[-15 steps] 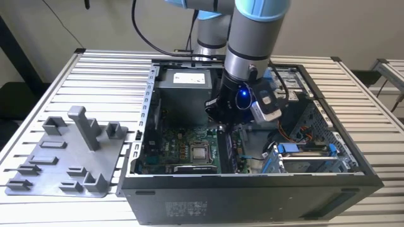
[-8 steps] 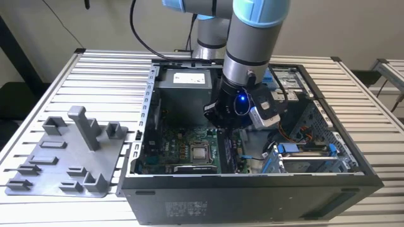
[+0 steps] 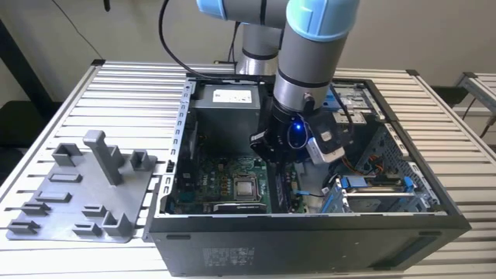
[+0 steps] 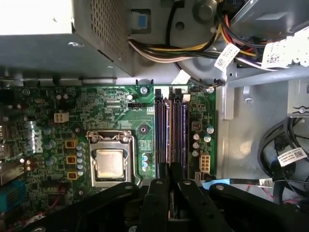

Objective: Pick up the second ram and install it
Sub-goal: 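Insert the second ram into the second slot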

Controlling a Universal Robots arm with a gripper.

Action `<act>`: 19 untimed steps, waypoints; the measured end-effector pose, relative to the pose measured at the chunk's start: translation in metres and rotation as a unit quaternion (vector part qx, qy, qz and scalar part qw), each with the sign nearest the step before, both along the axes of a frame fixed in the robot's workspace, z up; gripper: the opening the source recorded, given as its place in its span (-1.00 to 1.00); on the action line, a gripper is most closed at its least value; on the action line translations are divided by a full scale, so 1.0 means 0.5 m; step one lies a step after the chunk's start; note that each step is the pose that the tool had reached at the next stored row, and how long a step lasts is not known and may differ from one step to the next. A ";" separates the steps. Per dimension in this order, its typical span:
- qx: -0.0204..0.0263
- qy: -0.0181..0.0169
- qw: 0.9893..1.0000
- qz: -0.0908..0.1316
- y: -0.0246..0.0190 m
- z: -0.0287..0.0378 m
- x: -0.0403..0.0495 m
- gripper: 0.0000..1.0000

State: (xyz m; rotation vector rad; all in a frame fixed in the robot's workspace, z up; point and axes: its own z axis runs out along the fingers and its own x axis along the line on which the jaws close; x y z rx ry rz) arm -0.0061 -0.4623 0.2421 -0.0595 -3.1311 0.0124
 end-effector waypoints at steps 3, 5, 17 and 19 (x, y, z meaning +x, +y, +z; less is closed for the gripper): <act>0.000 0.000 1.000 0.000 -0.0005 -0.004 0.000 -0.73; 0.000 0.000 1.000 0.000 -0.0008 -0.009 0.000 -0.73; 0.000 0.000 1.000 0.000 -0.0007 -0.025 -0.003 -0.73; 0.000 0.000 1.000 0.000 -0.0007 -0.028 -0.003 -0.73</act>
